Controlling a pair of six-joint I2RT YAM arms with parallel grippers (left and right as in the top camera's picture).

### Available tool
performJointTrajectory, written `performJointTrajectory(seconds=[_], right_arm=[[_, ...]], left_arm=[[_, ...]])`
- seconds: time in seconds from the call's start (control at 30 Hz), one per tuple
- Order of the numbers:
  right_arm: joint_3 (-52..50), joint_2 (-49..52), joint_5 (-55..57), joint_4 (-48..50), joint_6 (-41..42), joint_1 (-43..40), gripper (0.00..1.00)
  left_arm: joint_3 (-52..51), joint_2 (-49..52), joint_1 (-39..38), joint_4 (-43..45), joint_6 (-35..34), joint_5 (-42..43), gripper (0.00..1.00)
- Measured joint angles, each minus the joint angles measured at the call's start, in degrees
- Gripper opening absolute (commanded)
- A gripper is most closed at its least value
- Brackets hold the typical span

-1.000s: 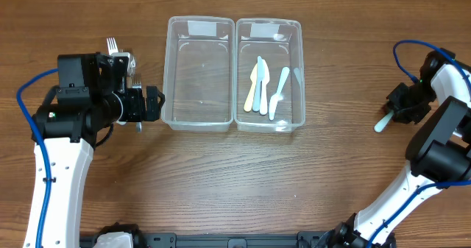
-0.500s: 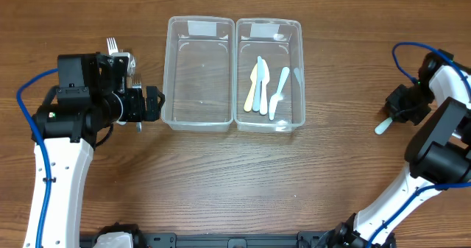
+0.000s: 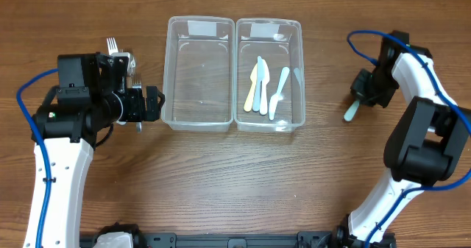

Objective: Pack container
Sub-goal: 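Lower right gripper and grasp the last light-blue knife, then carry light-blue knife into right container and release it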

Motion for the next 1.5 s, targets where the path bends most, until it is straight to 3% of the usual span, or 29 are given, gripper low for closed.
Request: performJointTrajectory(seconds=[0.27,0.53,0.77,1.0,1.27,1.3,1.33,1.5], right_arm=[[4.28,-8.33,-3.61,0.13,-1.53,4.33,0.04],[5.6,-16.72,-5.92,0.04,-2.23,16.06,0.04],[5.55,-15.69,-4.98,4.07,-2.54,28.81,0.04],[4.04,-10.32,-3.52,8.07,-2.54,33.48,0.05],[2.69,-2.84,-3.74,6.34,-3.34,33.4,0.4],[2.71,-3.21,-3.91,6.12,-3.65,33.4,0.56],[2.75,-3.67,-3.96,5.88,-3.61,33.4,1.0],[5.95,-9.75,-3.89,1.79,-6.12,33.33,1.0]], left_arm=[[0.0,0.0,0.0,0.02,0.0,0.0,1.0],[0.0,0.0,0.0,0.02,0.0,0.0,1.0],[0.0,0.0,0.0,0.02,0.0,0.0,1.0],[0.0,0.0,0.0,0.0,0.0,0.0,1.0],[0.0,0.0,0.0,0.0,0.0,0.0,1.0],[0.0,0.0,0.0,0.02,0.0,0.0,1.0],[0.0,0.0,0.0,0.0,0.0,0.0,1.0],[0.0,0.0,0.0,0.02,0.0,0.0,1.0]])
